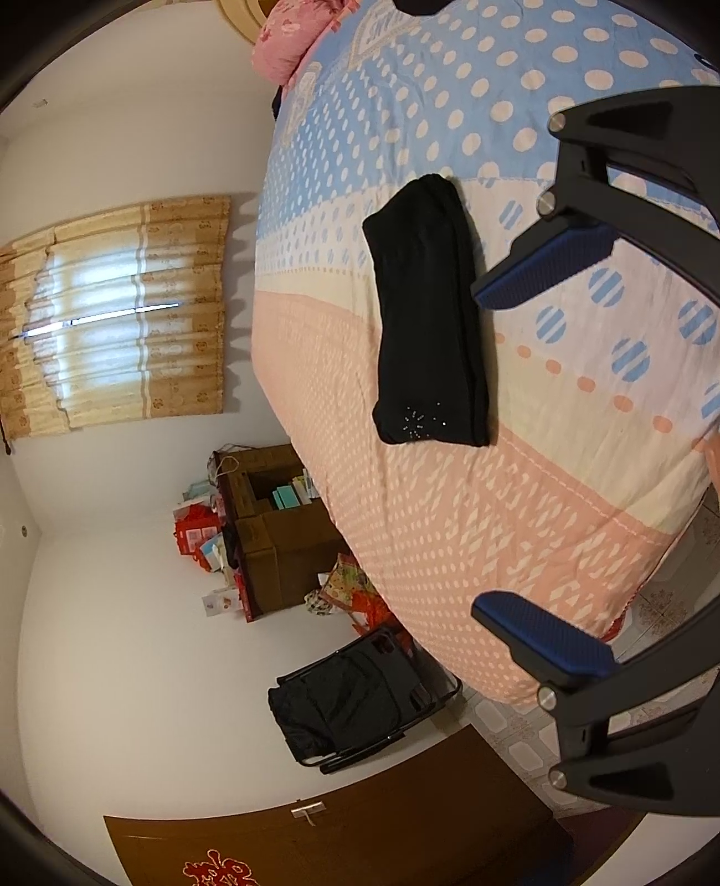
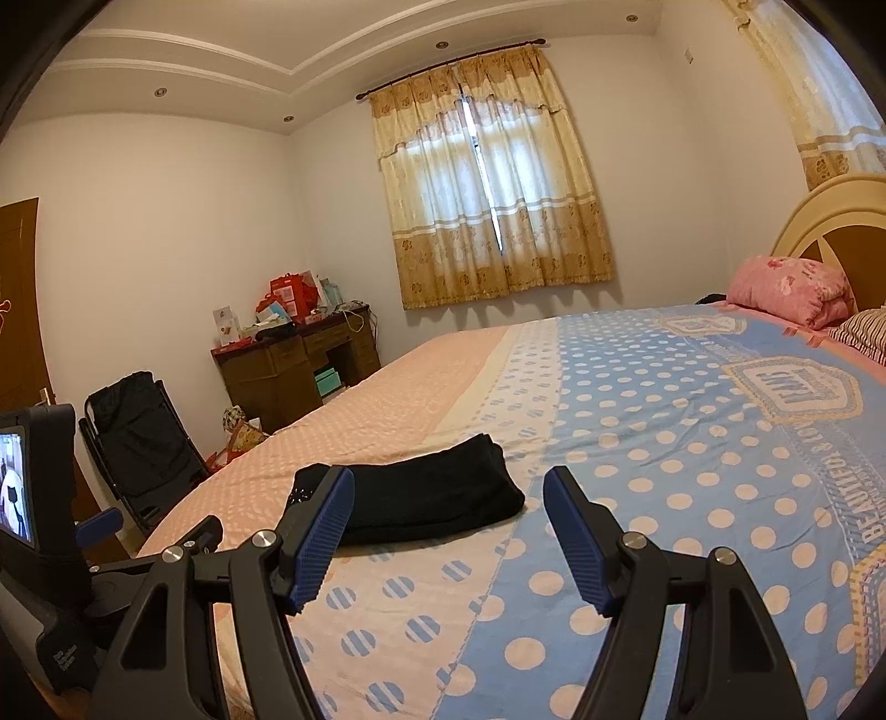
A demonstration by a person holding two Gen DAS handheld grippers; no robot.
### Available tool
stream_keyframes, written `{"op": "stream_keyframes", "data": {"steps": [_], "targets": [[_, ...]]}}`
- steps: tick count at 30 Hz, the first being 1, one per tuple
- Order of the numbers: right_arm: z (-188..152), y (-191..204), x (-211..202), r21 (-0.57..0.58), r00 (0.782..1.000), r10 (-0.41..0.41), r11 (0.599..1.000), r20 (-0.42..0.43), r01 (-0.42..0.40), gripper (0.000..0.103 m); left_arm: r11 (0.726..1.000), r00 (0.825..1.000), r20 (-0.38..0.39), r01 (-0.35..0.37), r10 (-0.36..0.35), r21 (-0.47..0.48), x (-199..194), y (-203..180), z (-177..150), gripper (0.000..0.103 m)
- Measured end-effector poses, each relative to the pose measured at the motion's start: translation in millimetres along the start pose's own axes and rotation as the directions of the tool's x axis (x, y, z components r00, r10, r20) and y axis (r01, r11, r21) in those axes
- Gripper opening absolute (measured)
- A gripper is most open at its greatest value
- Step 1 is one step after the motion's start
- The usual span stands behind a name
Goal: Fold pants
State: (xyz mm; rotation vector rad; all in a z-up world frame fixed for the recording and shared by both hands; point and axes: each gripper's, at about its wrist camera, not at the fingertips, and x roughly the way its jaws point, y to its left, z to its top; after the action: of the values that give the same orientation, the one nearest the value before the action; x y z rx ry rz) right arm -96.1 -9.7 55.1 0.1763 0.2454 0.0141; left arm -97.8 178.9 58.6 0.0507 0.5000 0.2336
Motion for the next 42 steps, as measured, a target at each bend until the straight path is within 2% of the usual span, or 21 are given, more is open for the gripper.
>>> {"op": "stream_keyframes", "data": {"steps": [42], "targets": [[0.1,-5.5,2.5,0.004,1.000,-0.001,1.000,-0.026,0.001,0.072,1.000,1.000,-0.026,-0.002,0.002,-0.017,4.5,0.0,0.1,0.103]]}}
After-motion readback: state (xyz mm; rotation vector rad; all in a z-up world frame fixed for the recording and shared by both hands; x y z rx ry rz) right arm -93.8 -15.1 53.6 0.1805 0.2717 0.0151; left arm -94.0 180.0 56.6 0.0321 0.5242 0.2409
